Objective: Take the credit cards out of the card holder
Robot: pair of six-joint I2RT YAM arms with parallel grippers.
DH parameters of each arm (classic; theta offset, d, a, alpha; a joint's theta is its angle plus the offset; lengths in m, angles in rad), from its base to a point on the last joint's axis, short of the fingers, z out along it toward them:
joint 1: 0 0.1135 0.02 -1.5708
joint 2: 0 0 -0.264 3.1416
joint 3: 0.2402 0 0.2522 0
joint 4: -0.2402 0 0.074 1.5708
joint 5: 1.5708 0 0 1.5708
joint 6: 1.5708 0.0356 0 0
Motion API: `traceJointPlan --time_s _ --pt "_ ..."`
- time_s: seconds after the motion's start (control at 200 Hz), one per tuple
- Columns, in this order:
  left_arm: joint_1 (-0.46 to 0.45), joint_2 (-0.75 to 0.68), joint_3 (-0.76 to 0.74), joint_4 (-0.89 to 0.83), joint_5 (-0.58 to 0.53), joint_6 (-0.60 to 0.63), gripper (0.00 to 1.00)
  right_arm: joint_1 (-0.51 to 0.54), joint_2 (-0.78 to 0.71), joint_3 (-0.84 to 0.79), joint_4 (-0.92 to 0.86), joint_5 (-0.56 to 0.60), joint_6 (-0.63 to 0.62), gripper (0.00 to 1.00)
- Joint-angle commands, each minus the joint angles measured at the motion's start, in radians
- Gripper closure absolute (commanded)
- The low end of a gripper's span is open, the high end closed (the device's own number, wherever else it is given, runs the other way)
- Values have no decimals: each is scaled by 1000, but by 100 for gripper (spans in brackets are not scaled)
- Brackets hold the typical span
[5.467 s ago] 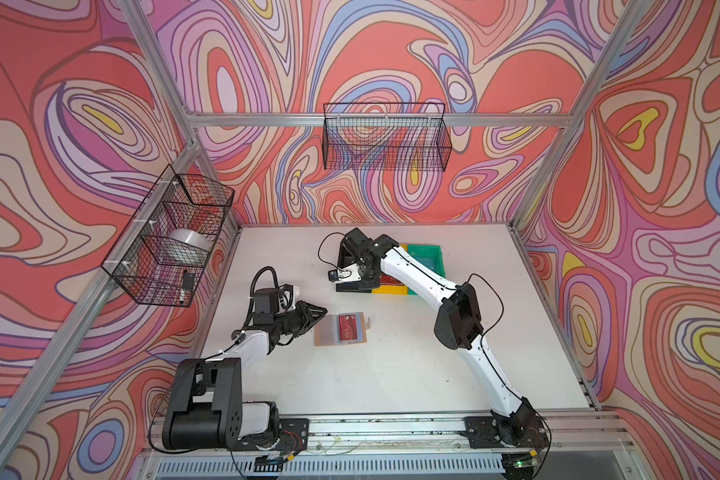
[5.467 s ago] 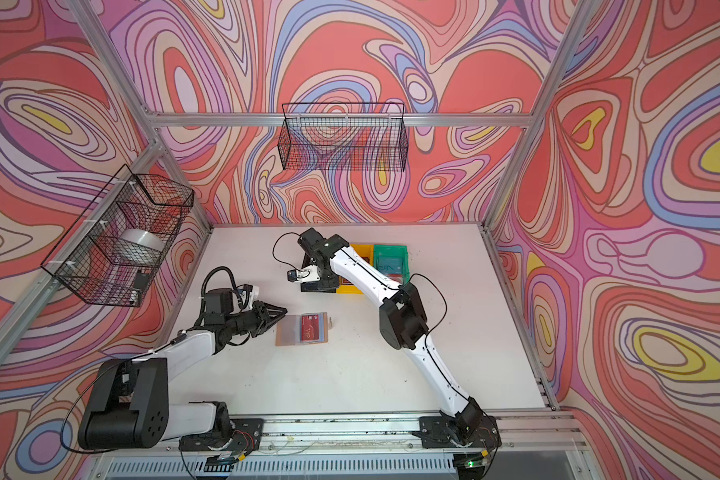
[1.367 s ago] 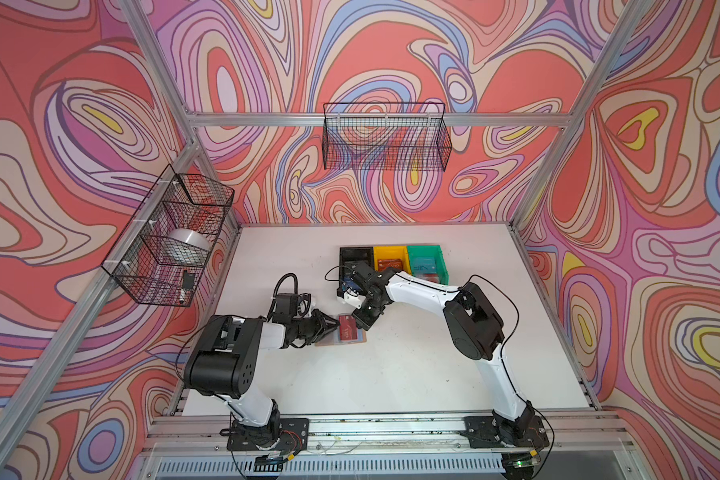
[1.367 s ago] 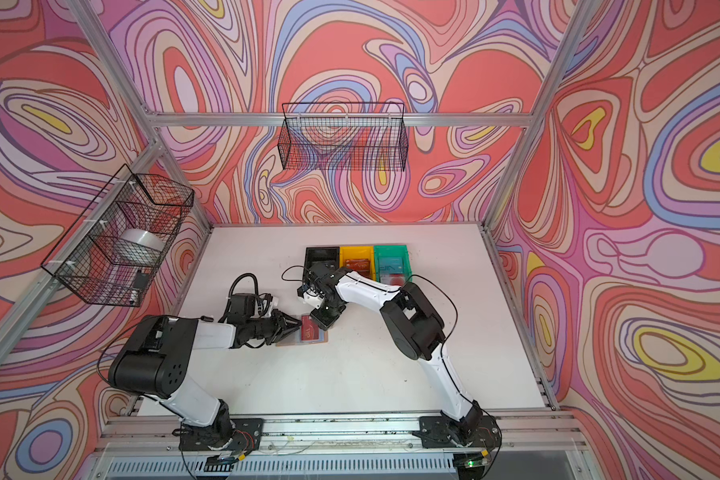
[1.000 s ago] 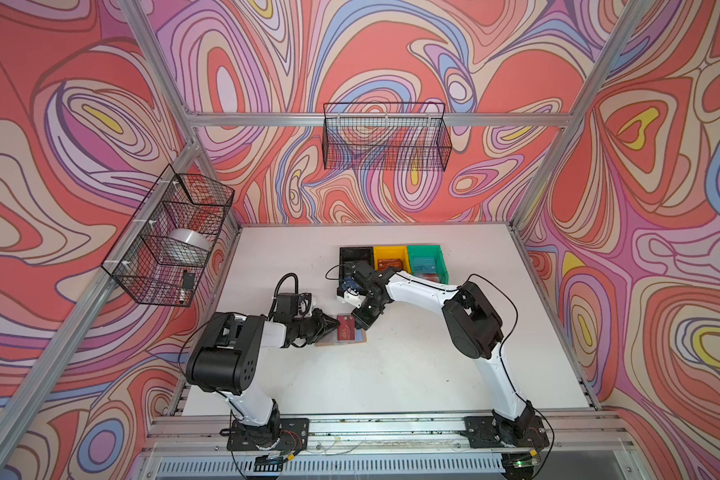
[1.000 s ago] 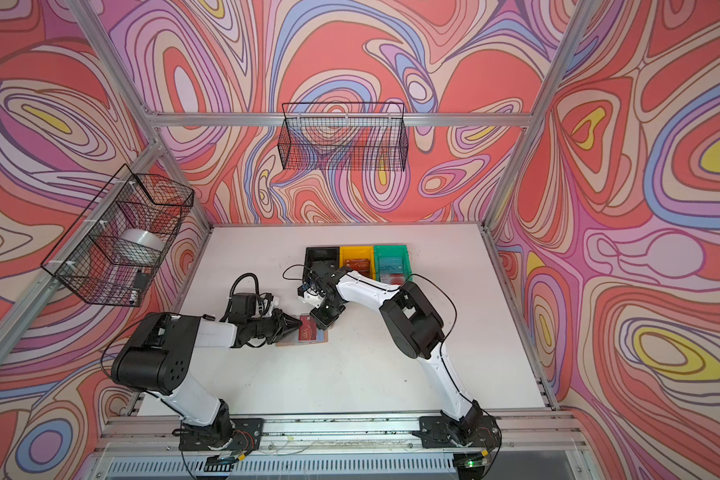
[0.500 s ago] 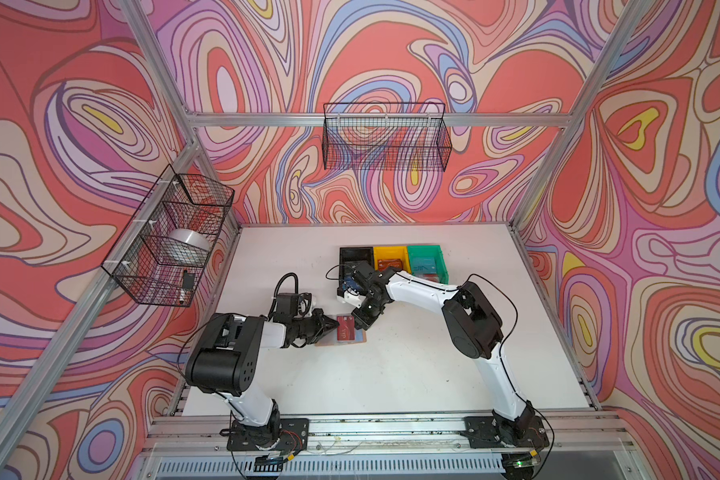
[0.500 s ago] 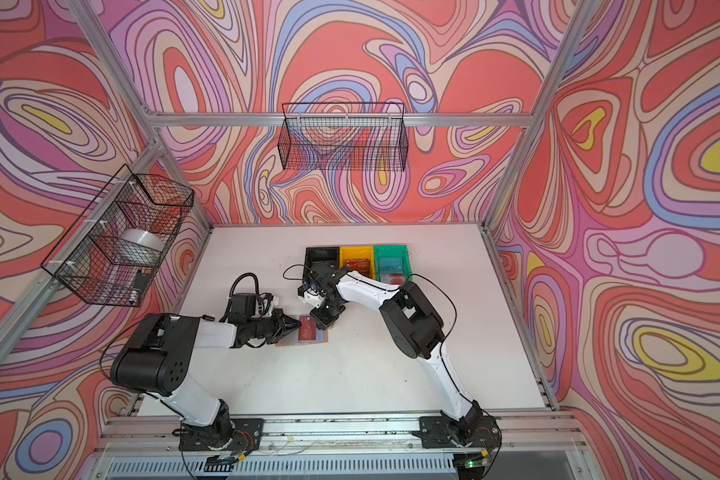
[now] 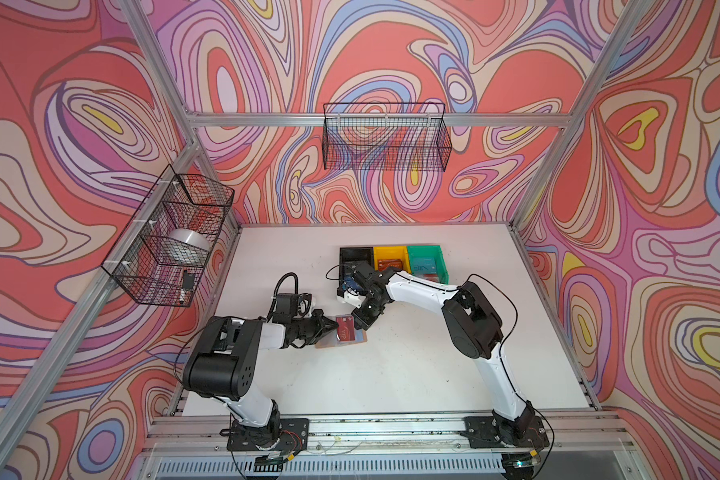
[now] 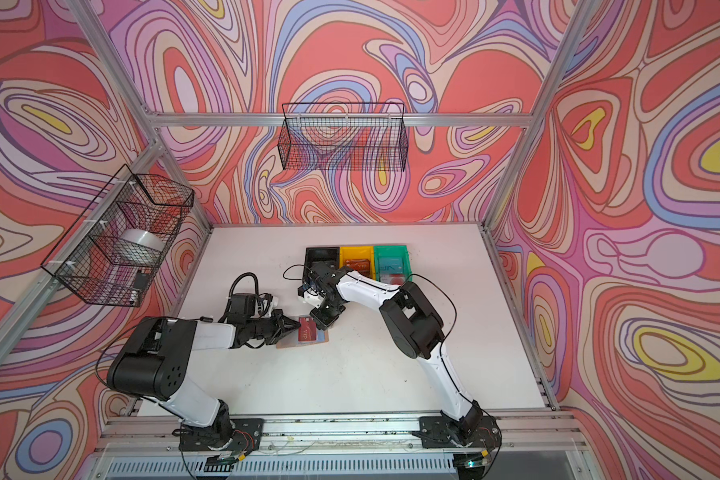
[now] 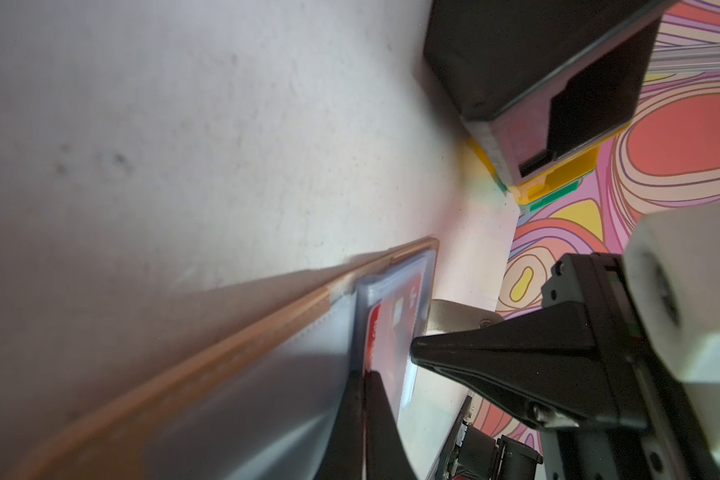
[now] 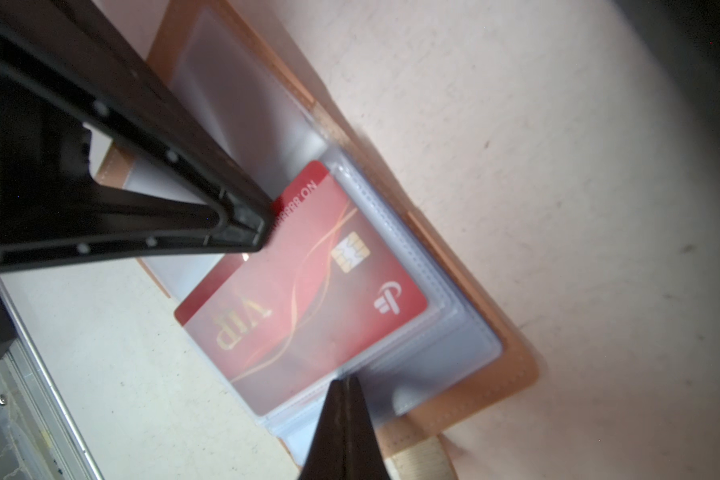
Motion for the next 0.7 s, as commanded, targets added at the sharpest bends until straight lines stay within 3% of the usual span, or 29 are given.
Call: traceJointPlan --time_s 0.0,0.691 --pt "22 -27 -13 -63 -32 22 99 7 58 -24 -27 14 7 100" --pt "83 -220 12 -351 -121 118 100 8 90 7 -52 8 5 99"
